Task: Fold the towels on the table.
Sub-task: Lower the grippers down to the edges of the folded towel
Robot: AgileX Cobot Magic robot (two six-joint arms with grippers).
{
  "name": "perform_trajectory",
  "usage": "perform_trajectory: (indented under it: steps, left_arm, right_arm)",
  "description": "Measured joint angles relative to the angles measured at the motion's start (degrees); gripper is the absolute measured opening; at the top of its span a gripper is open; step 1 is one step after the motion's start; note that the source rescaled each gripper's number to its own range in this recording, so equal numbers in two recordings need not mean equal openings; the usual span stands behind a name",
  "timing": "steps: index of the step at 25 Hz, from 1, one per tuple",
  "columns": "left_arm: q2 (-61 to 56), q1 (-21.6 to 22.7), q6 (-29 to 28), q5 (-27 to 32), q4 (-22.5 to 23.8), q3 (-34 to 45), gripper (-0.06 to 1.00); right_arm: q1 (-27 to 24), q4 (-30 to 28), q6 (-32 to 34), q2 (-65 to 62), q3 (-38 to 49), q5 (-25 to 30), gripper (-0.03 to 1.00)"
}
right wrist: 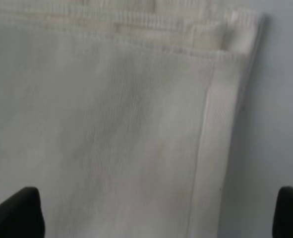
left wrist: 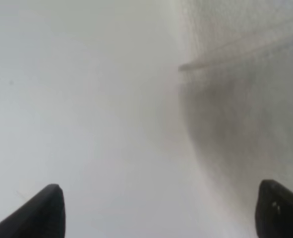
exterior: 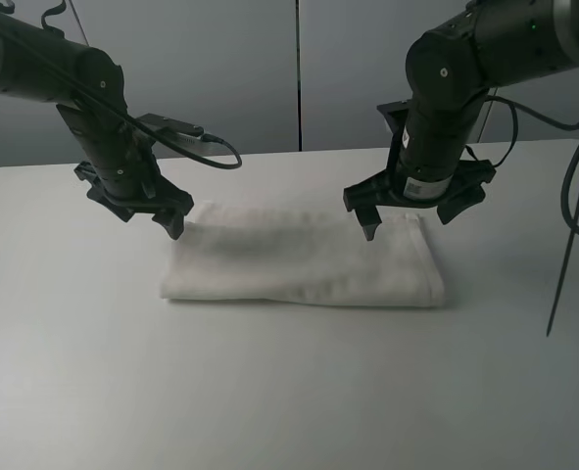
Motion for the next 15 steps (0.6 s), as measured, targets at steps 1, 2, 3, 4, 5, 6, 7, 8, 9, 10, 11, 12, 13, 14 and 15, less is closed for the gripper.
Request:
perform_trajectory:
  steps: [1,2,3,4,5,6,7,8,9,10,11,12,13,14,15]
  left_arm:
    - [0.8,0.0,0.0,0.1,0.2,-0.4,0.98]
    - [1.3,0.0,0.0,0.1,0.5,-0.5,0.98]
    - [1.8,0.0,0.0,0.0,0.7,-0.6,0.98]
    - [2.4,0.0,0.0,0.0,1.1,-0.6,0.98]
    - [2.9,0.0,0.0,-0.1,1.4,-0.6,0.98]
    - [3.5,0.0,0.0,-0.2,1.8,-0.6,0.98]
    - [4.1,0.0,0.0,-0.4,2.2,-0.7,0.98]
    - [4.8,0.0,0.0,-0.4,2.5,-0.8,0.98]
    - [5.4,0.0,0.0,-0.5,2.8,-0.8,0.98]
    - [6.1,0.0,0.0,-0.8,2.9,-0.8,0.98]
    - [6.7,0.0,-0.1,-1.3,2.9,-0.8,0.98]
    - [6.9,0.0,-0.1,-1.5,2.9,-0.9,0.98]
    - [7.1,0.0,-0.1,-1.8,2.9,-1.0,0.98]
    - [7.3,0.0,-0.1,-1.9,2.9,-1.0,0.98]
    - [7.4,0.0,-0.1,-2.0,2.9,-1.0,0.98]
  right_arm:
    - [-0.5,0.7,-0.4,0.9,-0.4,0.1,1.0]
    - [-0.8,1.5,-0.8,1.6,-0.7,0.2,1.0]
    - [-1.5,2.5,-1.3,2.3,-0.9,0.2,1.0]
    - [-2.0,3.2,-1.9,3.0,-1.2,0.2,1.0]
    - [-2.4,3.9,-2.1,3.4,-1.2,0.2,1.0]
    - [-3.0,4.7,-2.4,3.7,-1.2,0.2,1.0]
    - [-3.6,5.7,-3.1,4.1,-1.2,0.2,1.0]
    - [-4.1,6.3,-3.6,4.4,-1.2,0.2,1.0]
    - [-4.3,6.9,-4.0,4.5,-1.2,0.2,1.0]
    - [-4.5,7.2,-4.2,4.8,-1.2,0.2,1.0]
    - [-4.6,7.3,-4.4,5.0,-1.2,0.2,1.0]
    - [-4.7,7.3,-4.5,5.0,-1.2,0.2,1.0]
    - [-4.7,7.3,-4.6,5.0,-1.2,0.2,1.0]
    - [-4.7,7.3,-4.6,5.0,-1.2,0.1,1.0]
    - [-4.7,7.3,-4.7,5.0,-1.2,-0.1,1.0]
